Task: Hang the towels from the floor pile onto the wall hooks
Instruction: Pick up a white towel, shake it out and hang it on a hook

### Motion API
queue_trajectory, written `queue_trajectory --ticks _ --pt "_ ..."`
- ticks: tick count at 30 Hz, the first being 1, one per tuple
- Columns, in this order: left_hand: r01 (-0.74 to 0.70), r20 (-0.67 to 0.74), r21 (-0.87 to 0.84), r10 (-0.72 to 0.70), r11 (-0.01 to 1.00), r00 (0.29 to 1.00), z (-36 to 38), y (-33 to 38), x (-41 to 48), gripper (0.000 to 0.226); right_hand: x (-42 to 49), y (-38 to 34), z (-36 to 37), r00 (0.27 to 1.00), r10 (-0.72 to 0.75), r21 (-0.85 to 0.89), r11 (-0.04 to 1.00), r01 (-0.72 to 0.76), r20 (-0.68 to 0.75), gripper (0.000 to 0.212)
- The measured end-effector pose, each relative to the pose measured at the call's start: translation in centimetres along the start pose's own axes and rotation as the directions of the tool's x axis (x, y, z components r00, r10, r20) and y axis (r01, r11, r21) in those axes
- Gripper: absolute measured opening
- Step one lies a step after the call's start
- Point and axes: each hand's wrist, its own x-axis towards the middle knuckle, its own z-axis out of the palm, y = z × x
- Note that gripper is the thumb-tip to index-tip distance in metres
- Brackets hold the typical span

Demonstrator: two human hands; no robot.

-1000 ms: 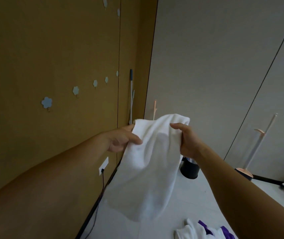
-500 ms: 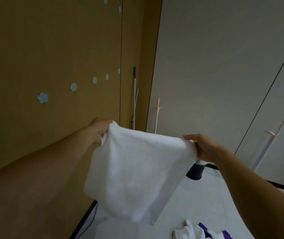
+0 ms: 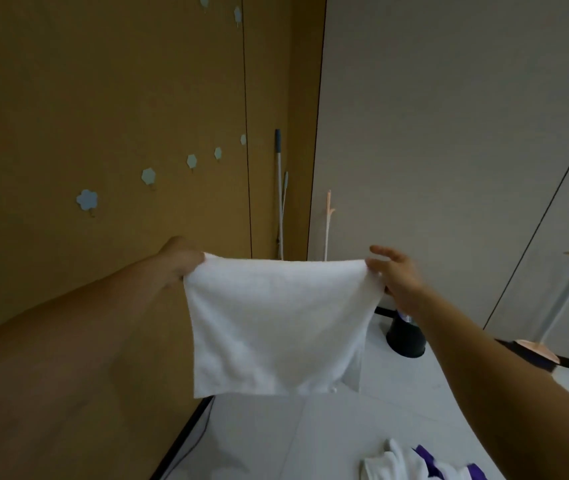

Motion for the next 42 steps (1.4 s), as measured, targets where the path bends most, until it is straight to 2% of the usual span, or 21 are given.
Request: queue_trajectory --ticks 2,4,5,6,8,13,15,17,21,27,31,38,40,42 --pt "-0.016 0.006 0.011 0.016 1.0 1.0 -0.2 -0.2 0.0 0.012 0.3 0.4 0.1 0.999 -0.027 -0.167 0.986 0.02 -0.04 0.033" --pt "-0.017 0.007 0.024 0.017 1.0 1.0 -0.2 -0.5 0.2 0.013 0.3 0.7 0.1 0.999 -0.046 -0.407 0.913 0.034 -0.02 0.013" --pt "-0.018 0.003 0.033 0.018 0.999 1.0 -0.1 -0.5 0.2 0.014 0.1 0.7 0.2 0.999 -0.037 -0.503 0.864 0.031 -0.001 0.01" --pt "-0.021 -0.002 0.032 0.021 0.999 1.0 -0.1 -0.5 0.2 0.016 0.2 0.9 0.4 1.0 -0.021 -0.562 0.827 0.018 0.002 0.024" --pt "-0.004 -0.016 -0.035 0.003 0.999 1.0 0.1 -0.5 0.3 0.015 0.2 1.1 0.6 1.0 -0.002 -0.604 0.797 0.006 0.007 0.035" --pt "0.081 -0.006 -0.24 -0.085 0.967 0.996 -0.4 -0.7 1.0 0.009 0.6 1.4 0.8 0.999 0.053 -0.409 0.911 -0.052 -0.009 0.033" --pt "0.101 0.007 -0.287 -0.103 0.953 0.995 -0.5 -0.9 1.2 0.024 0.7 1.3 0.9 0.999 0.041 -0.314 0.948 -0.047 -0.025 0.02" --pt "0.098 -0.001 -0.311 -0.103 0.945 0.995 -0.5 -1.0 1.3 0.03 0.8 1.1 1.1 0.998 0.026 -0.247 0.968 -0.039 -0.056 0.006" --pt "0.077 -0.055 -0.325 -0.1 0.943 0.993 -0.6 -1.4 1.5 0.029 1.2 0.6 1.5 0.998 -0.014 -0.143 0.99 0.005 -0.061 0.011" --pt "0.101 -0.036 -0.327 -0.12 0.94 0.992 -1.1 -2.0 1.1 0.047 1.4 0.0 2.2 0.998 -0.015 -0.116 0.993 0.008 -0.061 0.011" --pt "0.09 -0.076 -0.336 -0.122 0.937 0.99 -1.5 -2.0 0.7 0.048 1.7 -0.1 2.9 1.0 -0.019 -0.133 0.991 0.017 -0.011 0.013" --pt "-0.017 -0.252 -0.118 -0.013 0.993 0.968 -2.6 -1.6 -1.1 0.045 2.9 -1.6 4.6 0.99 -0.096 -0.299 0.946 0.123 0.103 0.038" --pt "-0.025 -0.264 0.005 0.025 1.0 0.964 -3.2 -1.6 -1.5 0.037 3.4 -1.8 5.2 0.982 -0.148 -0.371 0.911 0.182 0.118 0.035" --pt "-0.04 -0.271 0.162 0.084 0.986 0.959 -3.8 -1.9 -2.1 0.028 3.8 -2.0 5.7 0.97 -0.212 -0.431 0.869 0.244 0.123 0.02"
